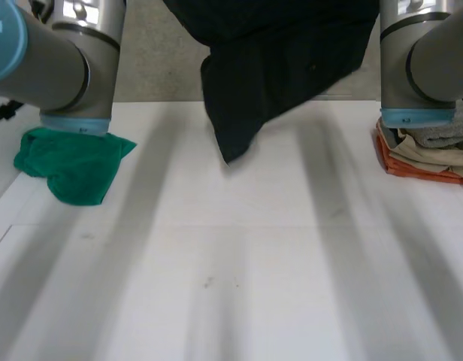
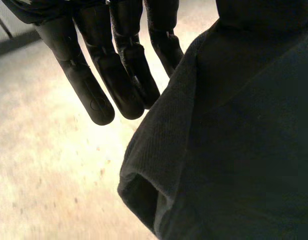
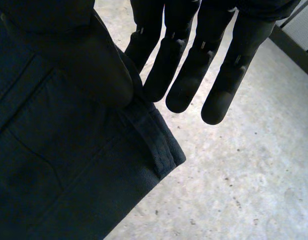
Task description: Fold the laundry.
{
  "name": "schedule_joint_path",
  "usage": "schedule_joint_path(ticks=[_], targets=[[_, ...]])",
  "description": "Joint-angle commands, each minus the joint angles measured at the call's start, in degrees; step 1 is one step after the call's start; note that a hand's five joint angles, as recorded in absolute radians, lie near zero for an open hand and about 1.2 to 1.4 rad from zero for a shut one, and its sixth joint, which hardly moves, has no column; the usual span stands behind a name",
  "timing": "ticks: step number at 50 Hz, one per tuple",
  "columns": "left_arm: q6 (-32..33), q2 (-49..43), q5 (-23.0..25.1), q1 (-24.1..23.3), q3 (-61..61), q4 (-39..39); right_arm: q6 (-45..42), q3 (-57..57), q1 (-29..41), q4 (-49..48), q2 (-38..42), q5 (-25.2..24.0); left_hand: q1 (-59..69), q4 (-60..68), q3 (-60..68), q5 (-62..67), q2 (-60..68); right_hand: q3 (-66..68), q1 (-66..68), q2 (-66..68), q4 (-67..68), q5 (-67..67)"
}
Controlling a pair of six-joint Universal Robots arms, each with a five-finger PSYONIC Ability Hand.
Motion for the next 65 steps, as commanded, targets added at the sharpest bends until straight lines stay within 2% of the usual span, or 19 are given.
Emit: schedule_joint_path(ticks=[1, 8, 13, 19, 25, 27, 29, 31, 32, 35, 39, 43, 47, 55, 59, 63, 65], targets=[[-0.23, 1.57, -0.5, -0.45, -10.8, -3.03, 0.33, 5.11, -0.13, 2.46, 2.84, -0.64, 14.39, 11.16, 11.64, 12.41, 11.32, 11.04, 15.44, 11.22, 11.19, 12.1], [0.3, 1.49, -0.68, -1.06, -21.17, -7.77, -0.46, 13.81, -0.22, 7.64, 7.85, -3.19, 14.39, 11.16, 11.64, 12.41, 11.32, 11.04, 15.44, 11.22, 11.19, 12.1], [1.44, 1.84, -0.77, -3.17, -31.1, -16.55, -2.12, 18.65, -0.48, 17.74, 10.84, -6.09, 14.39, 11.16, 11.64, 12.41, 11.32, 11.04, 15.44, 11.22, 11.19, 12.1], [4.6, 7.01, -0.77, -5.99, -38.49, -28.07, -6.16, 25.94, -0.75, 31.02, 8.74, -6.88, 14.39, 11.16, 11.64, 12.41, 11.32, 11.04, 15.44, 11.22, 11.19, 12.1], [7.94, 16.86, -0.77, -7.13, -45.18, -43.01, -11.26, 33.32, -1.01, 41.91, 0.66, -6.71, 14.39, 11.16, 11.64, 12.41, 11.32, 11.04, 15.44, 11.22, 11.19, 12.1], [9.0, 18.97, -0.68, -7.48, -46.23, -47.49, -13.81, 36.31, -1.1, 46.48, -4.61, -6.27, 14.39, 11.16, 11.64, 12.41, 11.32, 11.04, 15.44, 11.22, 11.19, 12.1], [10.93, 21.87, -0.24, -8.36, -47.73, -55.91, -17.22, 39.81, -1.01, 52.0, -10.3, -6.09, 14.39, 11.16, 11.64, 12.41, 11.32, 11.04, 15.44, 11.22, 11.19, 12.1], [12.07, 23.19, 0.11, -9.5, -48.43, -62.07, -20.13, 42.28, -1.01, 55.97, -13.84, -6.18, 14.39, 11.16, 11.64, 12.41, 11.32, 11.04, 15.44, 11.22, 11.19, 12.1], [13.03, 24.07, 0.55, -11.16, -48.78, -67.49, -21.54, 43.6, -1.01, 57.64, -15.51, -6.18, 14.39, 11.16, 11.64, 12.41, 11.32, 11.04, 15.44, 11.22, 11.19, 12.1], [14.1, 24.34, 1.52, -13.89, -49.14, -73.68, -25.76, 48.35, -1.18, 62.05, -20.44, -6.44, 14.39, 11.16, 11.64, 12.41, 11.32, 11.04, 15.44, 11.22, 11.19, 12.1], [14.1, 24.34, 1.78, -14.69, -49.05, -71.78, -27.35, 51.52, -1.36, 61.62, -21.41, -6.18, 14.39, 11.16, 11.64, 12.41, 11.32, 11.04, 15.44, 11.22, 11.19, 12.1], [14.19, 23.9, 1.52, -13.64, -49.05, -63.96, -27.18, 52.66, -1.36, 60.21, -21.33, -6.18, 14.39, 11.16, 11.64, 12.41, 11.32, 11.04, 15.44, 11.22, 11.19, 12.1], [14.27, 22.5, 1.61, -9.7, -48.79, -54.05, -27.18, 52.67, -1.18, 57.49, -20.63, -6.09, 14.39, 11.16, 11.64, 12.41, 11.32, 11.04, 15.44, 11.22, 11.19, 12.1], [14.36, 14.78, 1.78, -4.85, -44.84, -46.9, -23.49, 49.77, -0.57, 48.18, -14.57, -6.09, 14.39, 11.16, 11.64, 12.41, 11.32, 11.04, 15.44, 11.22, 11.19, 12.1], [14.27, 8.72, 1.87, -3.36, -39.32, -42.08, -20.06, 44.77, -0.48, 44.48, -9.03, -5.92, 14.39, 11.16, 11.64, 12.41, 11.32, 11.04, 15.44, 11.22, 11.19, 12.1], [14.27, 4.58, 1.96, -2.47, -29.59, -34.8, -16.55, 32.57, -0.39, 41.67, -3.49, -4.6, 14.39, 11.16, 11.64, 12.41, 11.32, 11.04, 15.44, 11.22, 11.19, 12.1], [13.75, 3.08, 2.05, -2.65, -23.68, -31.09, -13.04, 22.21, -0.31, 39.3, -1.29, -2.32, 14.39, 11.16, 11.64, 12.41, 11.32, 11.04, 15.44, 11.22, 11.19, 12.1]])
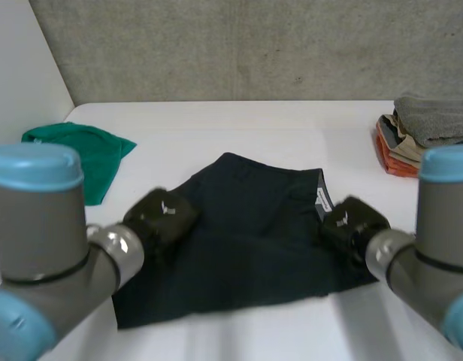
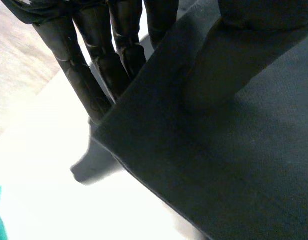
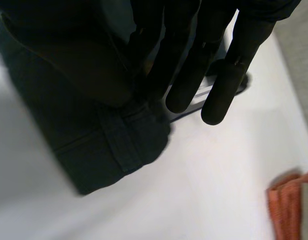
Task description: Fold the laundry.
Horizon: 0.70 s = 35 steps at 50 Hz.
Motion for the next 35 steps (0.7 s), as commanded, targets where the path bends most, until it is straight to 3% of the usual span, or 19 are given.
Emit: schedule_joint_path(ticks=[1, 5, 7, 9, 12, 17, 22, 35], targets=[[-0.91, -8.46, 0.17, 1.01, 20.59, 13.99, 9.24, -26.69, 0.18, -7.3, 9.51, 4.28, 14.39, 11.15, 11.59, 11.8, 11.28, 11.04, 15.47, 10.66, 11.17, 11.86], [-2.58, -9.78, -0.18, 1.01, 39.11, 28.37, 15.65, -42.0, 0.18, -19.5, 10.13, 5.7, 14.39, 11.15, 11.59, 11.8, 11.28, 11.04, 15.47, 10.66, 11.17, 11.86], [-4.25, -9.52, -0.45, 1.27, 42.67, 34.11, 19.16, -45.61, 0.1, -31.92, 9.7, 6.13, 14.39, 11.15, 11.59, 11.8, 11.28, 11.04, 15.47, 10.66, 11.17, 11.86], [-8.01, -9.34, -0.71, 1.62, 45.13, 41.91, 20.14, -45.71, 0.18, -38.92, 9.26, 6.22, 14.39, 11.15, 11.59, 11.8, 11.28, 11.04, 15.47, 10.66, 11.17, 11.86], [-11.37, -9.43, -1.5, 1.8, 45.76, 47.22, 20.23, -45.45, 0.36, -48.0, 8.73, 5.96, 14.39, 11.15, 11.59, 11.8, 11.28, 11.04, 15.47, 10.66, 11.17, 11.86], [-12.78, -9.78, -4.83, 3.73, 44.1, 44.26, 20.23, -45.54, 0.54, -47.92, 9.69, 5.17, 14.39, 11.15, 11.59, 11.8, 11.28, 11.04, 15.47, 10.66, 11.17, 11.86], [-12.87, -9.96, -5.28, 4.08, 37.86, 40.47, 20.23, -44.58, 0.45, -46.43, 12.41, 4.64, 14.39, 11.15, 11.59, 11.8, 11.28, 11.04, 15.47, 10.66, 11.17, 11.86], [-12.17, -11.71, -5.11, -0.13, 14.67, 38.71, 19.45, -30.87, 0.18, -34.48, 23.05, -0.72, 14.39, 11.15, 11.59, 11.8, 11.28, 11.04, 15.47, 10.66, 11.17, 11.86]])
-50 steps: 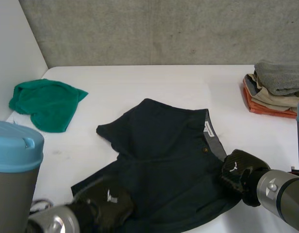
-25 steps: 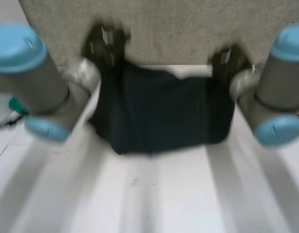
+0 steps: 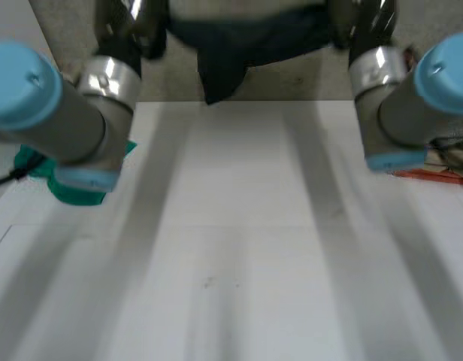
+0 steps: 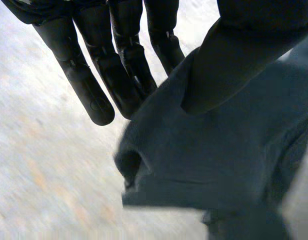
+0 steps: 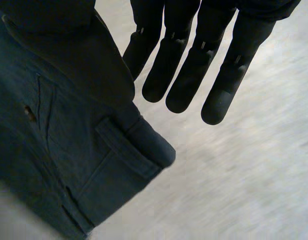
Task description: Fold the laundry.
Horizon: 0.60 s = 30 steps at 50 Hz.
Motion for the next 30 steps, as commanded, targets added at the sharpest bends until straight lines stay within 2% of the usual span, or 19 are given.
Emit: schedule_joint_path(ticks=[1, 5, 10, 18, 22, 26, 27, 29, 30], targets=[[0.81, -2.07, 0.29, -3.13, -12.76, -0.99, -1.34, 11.07, -0.17, 8.0, 6.95, -1.92, 14.38, 11.12, 11.43, 11.81, 11.13, 11.04, 15.48, 10.66, 11.15, 11.81], [0.9, -3.3, 0.29, -3.66, -18.22, -3.97, -3.72, 16.27, -0.52, 12.14, 7.23, -1.48, 14.38, 11.12, 11.43, 11.81, 11.13, 11.04, 15.48, 10.66, 11.15, 11.81], [0.9, -1.55, 0.64, -3.83, -23.58, -11.44, -6.09, 21.72, -0.52, 17.33, 3.81, -1.4, 14.38, 11.12, 11.43, 11.81, 11.13, 11.04, 15.48, 10.66, 11.15, 11.81], [0.9, 7.85, 1.17, -3.75, -29.73, -19.8, -7.41, 29.01, -0.53, 27.94, -7.88, -1.83, 14.38, 11.12, 11.43, 11.81, 11.13, 11.04, 15.48, 10.66, 11.15, 11.81], [0.9, 12.6, 1.26, -3.75, -33.07, -22.87, -9.07, 30.77, 0.0, 35.84, -10.43, -2.1, 14.38, 11.12, 11.43, 11.81, 11.13, 11.04, 15.48, 10.66, 11.15, 11.81], [0.9, 16.38, 3.01, -3.75, -35.1, -24.37, -10.84, 32.01, -0.79, 39.48, -11.58, -2.01, 14.38, 11.12, 11.43, 11.81, 11.13, 11.04, 15.48, 10.66, 11.15, 11.81], [0.9, 16.91, 3.45, -3.83, -35.19, -24.37, -10.41, 32.27, -0.79, 38.61, -11.58, -2.1, 14.38, 11.12, 11.43, 11.81, 11.13, 3.94, 8.37, 3.55, 4.05, 4.71], [0.81, 18.23, 4.94, -3.75, -35.02, -24.2, -8.65, 32.88, -0.79, 35.37, -11.58, -1.75, 14.38, 11.12, 11.43, 11.81, 11.13, -23.24, -18.81, -23.63, -23.14, -22.48], [0.72, 18.58, 5.21, -3.75, -34.84, -24.2, -5.68, 34.28, -0.7, 31.17, -11.67, -1.4, 14.38, 11.12, 11.43, 11.81, 11.13, -42.53, -38.1, -42.92, -42.42, -41.77]])
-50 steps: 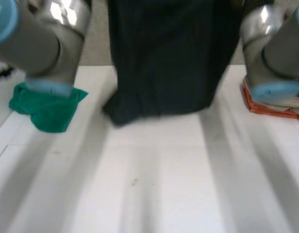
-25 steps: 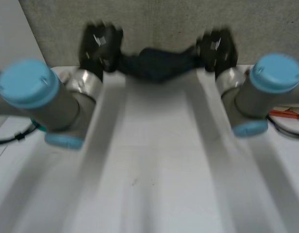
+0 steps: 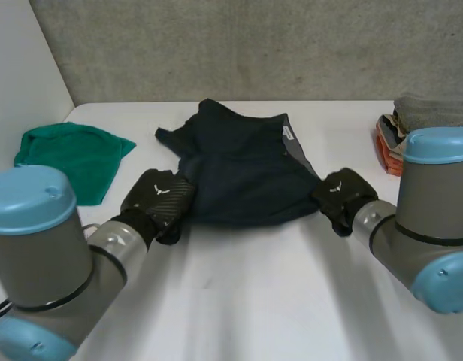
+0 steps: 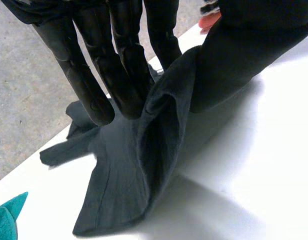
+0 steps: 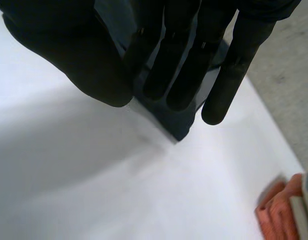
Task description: Fold the laundry.
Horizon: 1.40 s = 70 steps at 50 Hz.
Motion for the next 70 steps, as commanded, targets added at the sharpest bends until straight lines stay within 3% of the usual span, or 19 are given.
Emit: schedule_joint_path(ticks=[1, 3, 9, 16, 19, 23, 24, 30, 34, 39, 42, 43, 48, 53, 60, 65, 70], targets=[[-0.17, 5.74, 3.66, 0.0, -1.46, -1.14, 5.35, 4.05, -0.4, -6.33, -1.33, 0.76, 14.38, 11.12, 11.43, 11.81, 11.13, -49.05, -44.62, -49.44, -48.94, -48.5], [-0.25, 6.35, 4.1, 0.0, -0.5, -1.14, 8.95, 5.28, -0.4, -9.94, -1.6, 0.85, 14.38, 11.12, 11.43, 11.81, 11.13, -58.96, -54.52, -59.34, -58.85, -58.41], [-1.05, 7.06, 3.93, -1.58, 4.07, -1.49, 28.18, 6.79, -0.49, -15.49, -0.46, 0.41, 14.38, 11.12, 11.43, 11.81, 11.13, -58.96, -54.52, -59.34, -58.85, -58.41], [-2.8, 7.32, 3.49, -4.22, 8.73, -1.67, 35.33, 2.23, 1.26, -18.64, 9.37, 1.9, 14.38, 11.12, 11.43, 11.81, 11.13, -58.96, -54.52, -59.34, -58.85, -58.41], [-4.03, 7.76, 3.4, -4.48, 9.7, -1.67, 34.9, -0.33, 1.97, -19.79, 11.58, 3.74, 14.38, 11.12, 11.43, 11.81, 11.13, -51.5, -47.07, -51.89, -51.39, -50.95], [-5.35, 8.9, 3.4, -4.57, 10.14, -1.67, 33.4, -4.46, 2.23, -21.2, 15.01, 6.3, 14.38, 11.12, 11.43, 11.81, 11.13, -13.41, -8.98, -13.8, -13.3, -12.86], [-5.44, 9.08, 3.4, -4.57, 10.14, -1.67, 32.44, -5.34, 2.06, -22.16, 15.45, 6.91, 14.38, 11.12, 11.43, 11.81, 11.13, 10.8, 15.23, 10.41, 10.91, 11.35], [-5.0, 10.3, 3.49, -4.05, 8.57, -2.37, 27.79, -1.84, 1.01, -28.84, 10.99, 7.71, 14.38, 11.12, 11.43, 11.81, 11.13, 11.04, 15.48, 10.66, 11.15, 11.59], [-4.48, 12.32, 3.58, -3.08, 5.85, -5.52, 16.2, 3.61, -0.75, -26.93, -1.66, 5.69, 14.38, 11.12, 11.43, 11.81, 11.13, 11.04, 15.48, 10.66, 11.15, 11.59], [-2.02, 15.4, 3.93, -0.53, 2.68, -12.99, -3.72, 7.92, -2.33, -15.45, -9.67, 0.51, 14.38, 11.12, 11.43, 11.81, 11.13, 11.04, 15.48, 10.66, 11.15, 11.59], [0.79, 17.86, 4.1, 0.96, 0.57, -18.62, -11.84, 8.8, -2.77, -6.73, -11.69, 0.58, 14.38, 11.12, 11.43, 11.81, 11.13, 11.04, 15.48, 10.66, 11.15, 11.59], [1.41, 18.3, 4.19, 1.23, 0.04, -19.94, -16.13, 9.5, -3.38, 0.17, -14.14, 1.46, 14.38, 11.12, 11.43, 11.81, 11.13, 11.04, 15.48, 10.66, 11.15, 11.59], [7.12, 20.59, 4.37, 1.49, -2.95, -29.42, -22.41, 12.14, -5.85, 20.69, -20.22, 3.75, 14.38, 11.12, 11.43, 11.81, 11.13, 11.04, 15.48, 10.66, 11.15, 11.59], [11.86, 20.68, 7.17, 1.06, -6.29, -36.03, -21.71, 13.29, -5.94, 25.73, -21.29, -0.02, 14.38, 11.12, 11.43, 11.81, 11.13, 11.04, 15.48, 10.66, 11.15, 11.59], [12.84, 15.07, 9.2, 1.85, -5.15, -26.83, -19.34, 12.77, -6.12, 19.85, -16.9, -2.05, 14.38, 11.12, 11.43, 11.81, 11.13, 11.04, 15.48, 10.66, 11.15, 11.59], [12.93, 6.12, 8.85, 1.67, 3.25, -12.52, -14.25, 7.76, -5.76, 14.66, -11.19, 0.58, 14.38, 11.12, 11.43, 11.81, 11.13, 11.04, 15.48, 10.66, 11.15, 11.59], [12.75, -3.12, 8.85, 1.32, 13.99, -2.91, -9.76, 2.75, -5.85, 9.66, -6.53, 3.31, 14.38, 11.12, 11.43, 11.81, 11.13, 11.04, 15.48, 10.66, 11.15, 11.59]])
